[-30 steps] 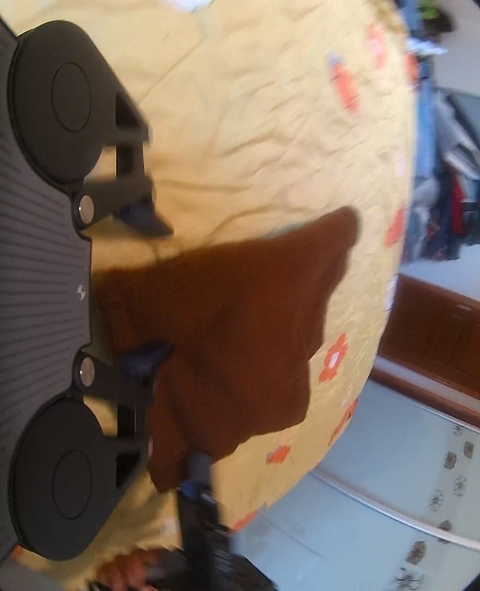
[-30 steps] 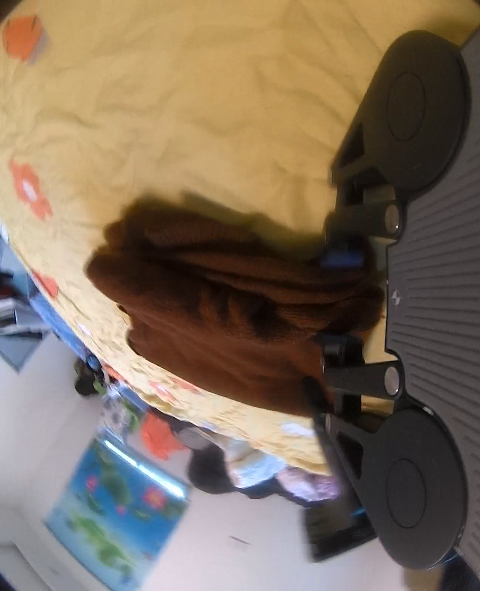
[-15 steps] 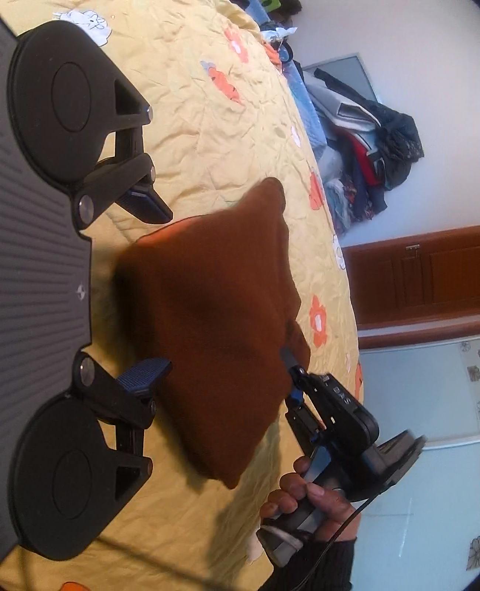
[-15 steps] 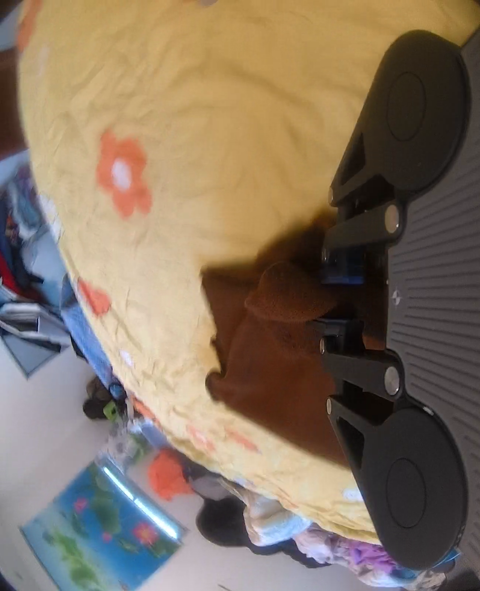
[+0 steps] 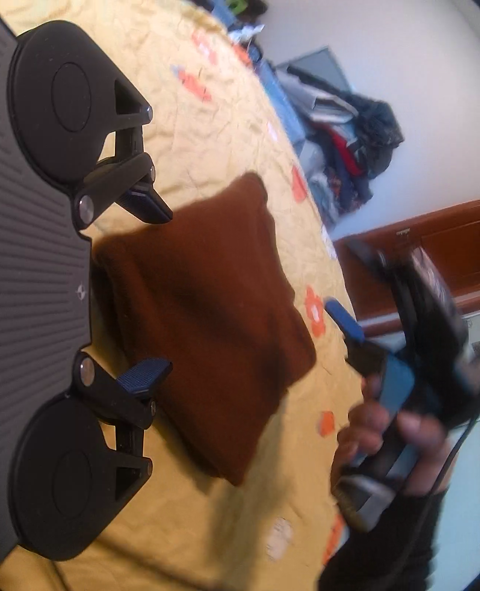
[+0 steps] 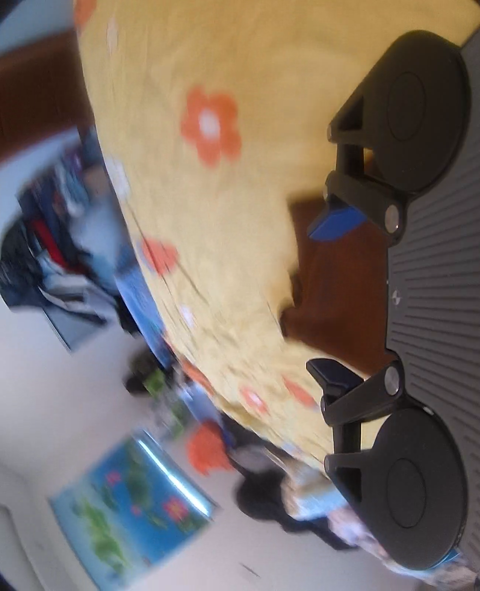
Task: Fold small clothes
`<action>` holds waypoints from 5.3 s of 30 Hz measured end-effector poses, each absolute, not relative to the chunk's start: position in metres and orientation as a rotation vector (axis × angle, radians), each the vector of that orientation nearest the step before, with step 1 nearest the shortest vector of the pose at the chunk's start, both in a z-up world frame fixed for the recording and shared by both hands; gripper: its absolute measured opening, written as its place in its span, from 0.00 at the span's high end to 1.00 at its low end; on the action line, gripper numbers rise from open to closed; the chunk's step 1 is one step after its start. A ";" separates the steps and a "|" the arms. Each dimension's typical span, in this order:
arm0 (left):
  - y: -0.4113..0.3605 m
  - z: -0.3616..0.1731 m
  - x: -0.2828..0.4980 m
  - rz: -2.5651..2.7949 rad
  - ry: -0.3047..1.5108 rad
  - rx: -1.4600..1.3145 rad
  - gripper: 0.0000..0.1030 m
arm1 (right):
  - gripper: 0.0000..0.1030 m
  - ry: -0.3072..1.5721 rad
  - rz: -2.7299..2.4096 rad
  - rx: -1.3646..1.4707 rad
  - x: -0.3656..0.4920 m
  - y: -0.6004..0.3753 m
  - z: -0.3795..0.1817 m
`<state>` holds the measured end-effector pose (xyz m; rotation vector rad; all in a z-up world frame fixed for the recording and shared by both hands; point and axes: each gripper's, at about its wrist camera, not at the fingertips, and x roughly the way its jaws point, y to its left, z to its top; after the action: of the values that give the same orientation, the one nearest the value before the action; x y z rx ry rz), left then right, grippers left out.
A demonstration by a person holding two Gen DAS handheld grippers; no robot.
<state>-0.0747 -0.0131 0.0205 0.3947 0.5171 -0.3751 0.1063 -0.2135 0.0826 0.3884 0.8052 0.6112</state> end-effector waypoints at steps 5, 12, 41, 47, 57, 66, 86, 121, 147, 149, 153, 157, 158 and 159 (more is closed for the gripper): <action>0.004 0.016 -0.084 -0.286 0.514 0.336 0.22 | 0.18 0.903 0.638 0.277 0.105 -0.177 0.052; 0.007 0.012 -0.087 -0.350 0.534 0.378 0.23 | 0.16 0.842 0.641 0.286 0.093 -0.190 0.026; 0.068 0.022 -0.095 -0.120 0.642 -0.037 0.98 | 0.00 0.844 0.685 0.222 0.092 -0.178 0.029; 0.024 0.043 -0.094 -0.298 0.453 0.134 0.59 | 0.00 0.865 0.724 0.484 0.119 -0.171 0.069; 0.000 0.003 -0.049 -0.306 0.629 0.073 0.33 | 0.00 0.999 0.770 0.326 0.183 -0.090 0.018; 0.038 0.029 -0.064 -0.270 0.577 -0.078 0.24 | 0.00 0.868 0.722 0.440 0.111 -0.173 0.070; 0.057 0.006 -0.008 -0.358 0.861 -0.390 0.25 | 0.04 0.995 0.503 0.504 0.005 -0.292 0.019; -0.033 0.005 0.102 -0.257 0.682 0.315 0.62 | 0.64 0.891 0.461 0.503 0.100 -0.275 0.006; 0.020 0.032 0.025 -0.261 0.721 0.033 0.39 | 0.05 0.773 0.511 0.400 0.021 -0.251 0.062; 0.056 0.023 0.016 -0.323 0.812 -0.200 0.39 | 0.01 0.805 0.520 0.484 0.002 -0.277 0.057; 0.086 -0.003 0.006 -0.477 0.944 -0.519 0.39 | 0.08 0.987 0.558 0.618 -0.014 -0.300 0.019; 0.079 -0.016 0.017 -0.552 0.999 -0.630 0.54 | 0.14 1.023 0.674 0.729 -0.011 -0.289 0.001; 0.076 -0.019 0.022 -0.540 1.040 -0.628 0.70 | 0.20 1.033 0.680 0.744 -0.008 -0.286 -0.001; 0.075 -0.021 0.026 -0.525 1.075 -0.633 0.79 | 0.44 1.065 0.678 0.736 -0.004 -0.282 -0.003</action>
<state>0.0264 0.0746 -0.0210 -0.6328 1.0749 -0.5252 -0.0036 -0.2824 -0.0034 0.7362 1.0647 0.6779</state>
